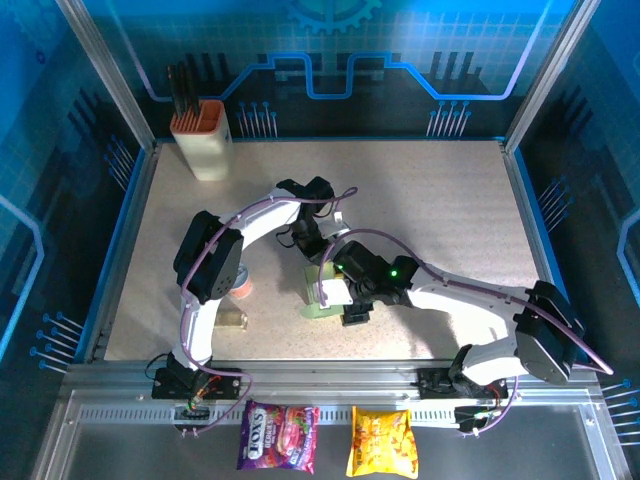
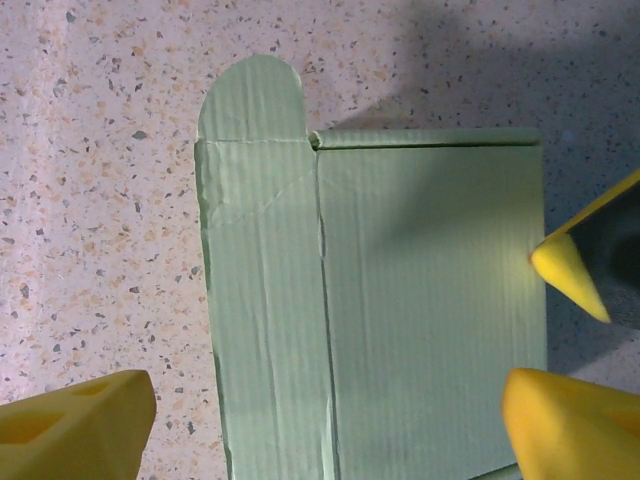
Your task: Fold the paper box
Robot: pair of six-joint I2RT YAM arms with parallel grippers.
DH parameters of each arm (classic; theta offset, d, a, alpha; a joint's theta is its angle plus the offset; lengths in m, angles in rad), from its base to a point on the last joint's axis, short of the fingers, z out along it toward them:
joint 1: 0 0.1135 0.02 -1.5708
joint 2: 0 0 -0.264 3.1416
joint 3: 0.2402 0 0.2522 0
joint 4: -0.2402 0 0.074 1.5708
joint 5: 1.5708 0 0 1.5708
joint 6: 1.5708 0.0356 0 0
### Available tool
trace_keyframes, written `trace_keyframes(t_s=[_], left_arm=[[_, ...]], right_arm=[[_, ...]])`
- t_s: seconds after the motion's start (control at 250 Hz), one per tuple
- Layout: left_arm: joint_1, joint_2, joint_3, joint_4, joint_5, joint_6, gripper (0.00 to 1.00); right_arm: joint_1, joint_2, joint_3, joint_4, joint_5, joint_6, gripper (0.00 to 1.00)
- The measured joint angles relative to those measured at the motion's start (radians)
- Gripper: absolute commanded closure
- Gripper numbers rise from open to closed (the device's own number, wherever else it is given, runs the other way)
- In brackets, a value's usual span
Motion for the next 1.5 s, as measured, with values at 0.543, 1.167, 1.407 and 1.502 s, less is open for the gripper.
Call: trace_keyframes(t_s=[0.543,1.167,1.407,1.502], left_arm=[[0.007,-0.002,-0.002,0.016,-0.021,0.019,1.00],[0.039,0.017,-0.016,0.041,-0.115,0.019,0.92],[0.066,-0.008,-0.027,0.051,-0.040,-0.020,0.71],[0.090,-0.048,-0.031,0.048,0.007,-0.035,0.63]], right_arm=[[0.044,0.061,-0.053,0.090,0.070,-0.078,0.01],[-0.003,0.141,-0.009,0.156,0.075,-0.159,0.11],[-0.024,0.118,-0.008,0.111,-0.012,-0.118,0.12],[-0.045,0.093,-0.008,0.102,-0.043,-0.090,0.12]])
